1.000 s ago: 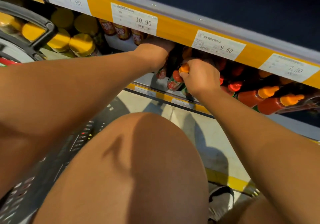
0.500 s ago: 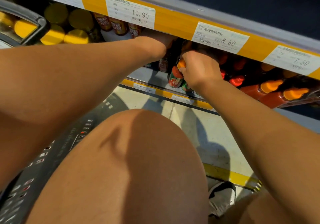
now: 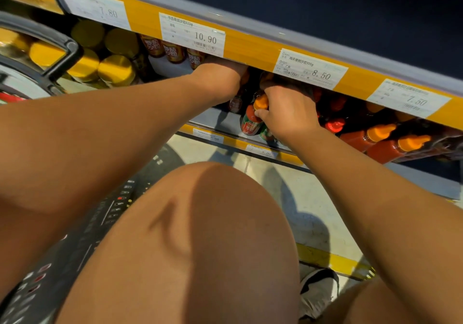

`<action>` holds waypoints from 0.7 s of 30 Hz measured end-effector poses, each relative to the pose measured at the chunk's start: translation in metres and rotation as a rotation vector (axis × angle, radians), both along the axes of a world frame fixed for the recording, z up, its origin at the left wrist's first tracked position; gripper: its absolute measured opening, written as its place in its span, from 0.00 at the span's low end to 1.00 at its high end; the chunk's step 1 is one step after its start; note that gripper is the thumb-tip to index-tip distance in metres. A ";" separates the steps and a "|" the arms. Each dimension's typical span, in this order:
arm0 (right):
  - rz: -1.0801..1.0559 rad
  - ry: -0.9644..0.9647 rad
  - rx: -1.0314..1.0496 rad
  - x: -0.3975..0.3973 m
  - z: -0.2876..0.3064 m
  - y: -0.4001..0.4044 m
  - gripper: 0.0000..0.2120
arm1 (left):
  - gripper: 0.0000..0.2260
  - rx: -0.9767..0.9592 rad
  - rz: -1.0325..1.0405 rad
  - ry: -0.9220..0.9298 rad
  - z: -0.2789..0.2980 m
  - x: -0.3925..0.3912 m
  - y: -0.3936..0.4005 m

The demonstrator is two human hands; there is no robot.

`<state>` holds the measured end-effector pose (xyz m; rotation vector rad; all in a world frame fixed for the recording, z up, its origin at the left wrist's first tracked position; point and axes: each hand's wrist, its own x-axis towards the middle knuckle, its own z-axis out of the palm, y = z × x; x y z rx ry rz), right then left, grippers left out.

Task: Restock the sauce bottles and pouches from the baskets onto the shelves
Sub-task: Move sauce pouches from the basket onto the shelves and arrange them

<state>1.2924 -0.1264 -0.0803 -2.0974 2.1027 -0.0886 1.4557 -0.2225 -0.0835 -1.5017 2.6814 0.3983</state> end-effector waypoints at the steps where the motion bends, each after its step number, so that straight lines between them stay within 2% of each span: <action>1: 0.007 -0.014 -0.006 -0.002 0.003 0.003 0.11 | 0.13 -0.013 -0.012 0.030 0.005 0.004 0.003; 6: 0.088 0.015 0.034 -0.011 0.031 0.020 0.21 | 0.12 -0.051 -0.032 0.224 0.020 0.030 0.041; 8: 0.143 0.014 0.128 -0.011 0.046 0.031 0.29 | 0.16 0.002 -0.028 0.247 0.025 0.038 0.058; 10: 0.193 0.000 0.207 -0.012 0.064 0.047 0.33 | 0.19 0.049 -0.052 0.309 0.035 0.041 0.075; 14: 0.126 -0.164 0.222 -0.031 0.116 0.097 0.33 | 0.21 0.134 -0.099 0.418 0.075 0.032 0.109; 17: -0.010 -0.335 0.075 -0.063 0.166 0.156 0.30 | 0.22 0.197 -0.192 0.467 0.121 0.016 0.134; 21: -0.191 -0.507 -0.120 -0.112 0.224 0.264 0.26 | 0.21 0.151 -0.345 0.508 0.196 -0.021 0.173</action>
